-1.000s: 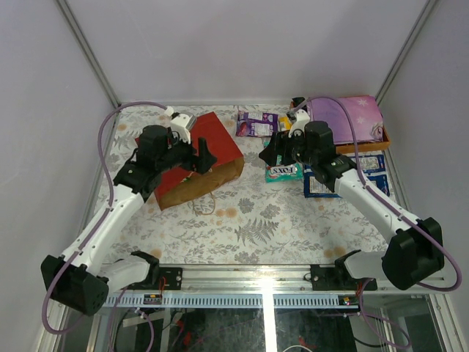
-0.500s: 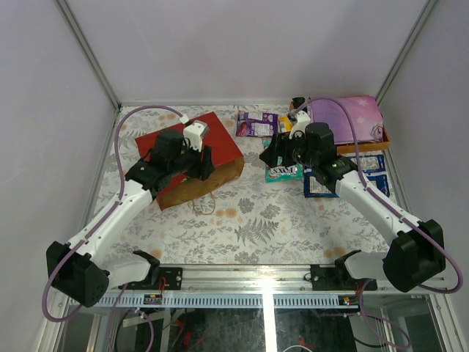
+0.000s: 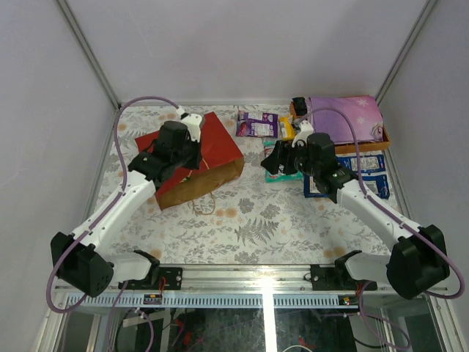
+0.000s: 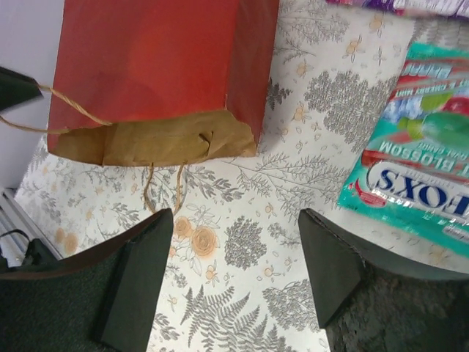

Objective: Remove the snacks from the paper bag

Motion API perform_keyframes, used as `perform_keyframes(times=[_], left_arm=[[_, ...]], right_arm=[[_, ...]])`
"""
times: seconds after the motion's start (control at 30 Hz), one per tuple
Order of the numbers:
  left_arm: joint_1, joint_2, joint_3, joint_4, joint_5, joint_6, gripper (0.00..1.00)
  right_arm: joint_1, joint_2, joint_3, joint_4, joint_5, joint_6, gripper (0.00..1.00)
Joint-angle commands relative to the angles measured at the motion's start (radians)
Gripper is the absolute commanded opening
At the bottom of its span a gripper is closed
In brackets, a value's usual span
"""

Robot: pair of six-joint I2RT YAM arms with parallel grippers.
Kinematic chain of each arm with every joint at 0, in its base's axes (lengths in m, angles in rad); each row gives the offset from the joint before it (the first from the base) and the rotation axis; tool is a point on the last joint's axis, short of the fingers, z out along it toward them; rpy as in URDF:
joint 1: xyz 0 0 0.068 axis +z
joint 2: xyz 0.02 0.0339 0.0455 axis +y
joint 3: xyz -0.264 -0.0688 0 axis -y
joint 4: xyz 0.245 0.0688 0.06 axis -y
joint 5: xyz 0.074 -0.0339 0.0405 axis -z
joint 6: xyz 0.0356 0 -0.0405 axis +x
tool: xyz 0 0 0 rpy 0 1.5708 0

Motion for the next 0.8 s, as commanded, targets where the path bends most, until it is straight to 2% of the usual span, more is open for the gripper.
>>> perform_keyframes(times=[0.0, 0.1, 0.27, 0.5, 0.67, 0.77], left_arm=[[-0.008, 0.029, 0.13, 0.006, -0.116, -0.058, 0.0], [-0.007, 0.057, 0.202, 0.004, -0.121, -0.075, 0.0], [-0.007, 0.083, 0.239, 0.017, -0.13, -0.086, 0.0], [-0.006, 0.061, 0.18, 0.05, -0.16, -0.087, 0.0], [-0.004, 0.017, 0.12, 0.101, -0.184, -0.092, 0.0], [0.004, 0.009, 0.12, 0.105, -0.139, -0.095, 0.0]], right_arm=[[0.027, -0.064, -0.165, 0.25, 0.035, 0.234, 0.77], [0.09, -0.08, -0.288, 0.377, 0.149, 0.389, 0.77], [0.254, -0.055, -0.346, 0.542, 0.34, 0.477, 0.75], [0.401, 0.282, -0.186, 0.784, 0.309, 0.541, 0.73], [0.457, 0.548, -0.081, 0.979, 0.302, 0.687, 0.72], [0.48, 0.693, -0.013, 1.117, 0.304, 0.781, 0.7]])
